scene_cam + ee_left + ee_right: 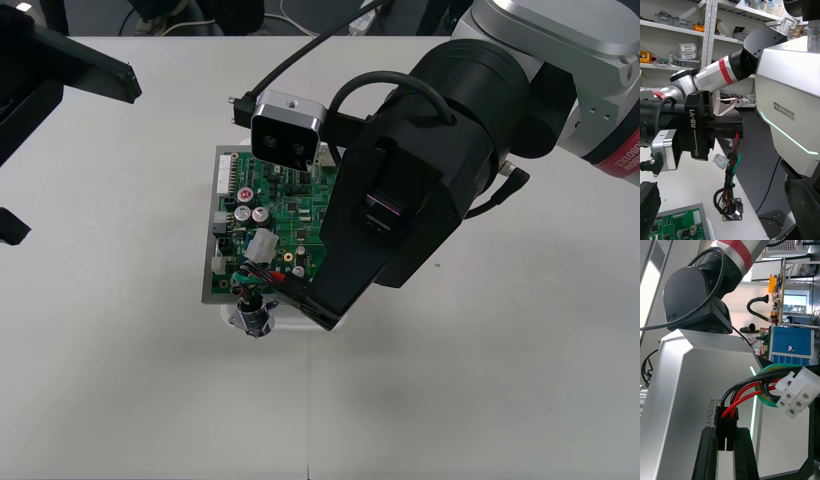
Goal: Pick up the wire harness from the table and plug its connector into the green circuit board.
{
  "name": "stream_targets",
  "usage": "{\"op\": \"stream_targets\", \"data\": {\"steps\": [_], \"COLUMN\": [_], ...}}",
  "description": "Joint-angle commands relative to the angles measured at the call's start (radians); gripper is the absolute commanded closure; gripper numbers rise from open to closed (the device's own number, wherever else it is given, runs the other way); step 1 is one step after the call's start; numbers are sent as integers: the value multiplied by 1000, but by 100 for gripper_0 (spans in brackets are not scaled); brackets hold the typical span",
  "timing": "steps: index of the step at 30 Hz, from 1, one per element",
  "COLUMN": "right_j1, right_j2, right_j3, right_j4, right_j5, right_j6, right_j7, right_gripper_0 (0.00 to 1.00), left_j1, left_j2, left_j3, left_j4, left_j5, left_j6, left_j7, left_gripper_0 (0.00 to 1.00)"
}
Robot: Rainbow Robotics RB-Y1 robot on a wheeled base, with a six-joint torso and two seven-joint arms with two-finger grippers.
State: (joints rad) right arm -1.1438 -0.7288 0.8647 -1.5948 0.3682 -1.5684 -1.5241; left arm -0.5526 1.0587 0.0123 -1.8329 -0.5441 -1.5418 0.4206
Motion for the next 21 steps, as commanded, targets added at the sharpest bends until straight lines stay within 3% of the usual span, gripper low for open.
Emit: {"op": "stream_targets", "data": {"steps": [1,21], "right_j1": [-51,-51], "right_j2": [9,8], "right_j3": [10,10], "right_j4": [-13,-16], "right_j5": [-18,-18], "right_j6": [-2,-2], "right_j7": [-25,-25], "right_gripper_0": [100,100], "left_j1": [-27,-7], "left_j2": [46,6], "left_j3": [-35,-38], "left_j4": [-43,-170], "left_j5": [16,-36], "left_j6": [-29,-29], "left_j7": [-51,-11], "left_gripper_0": [0,0]}}
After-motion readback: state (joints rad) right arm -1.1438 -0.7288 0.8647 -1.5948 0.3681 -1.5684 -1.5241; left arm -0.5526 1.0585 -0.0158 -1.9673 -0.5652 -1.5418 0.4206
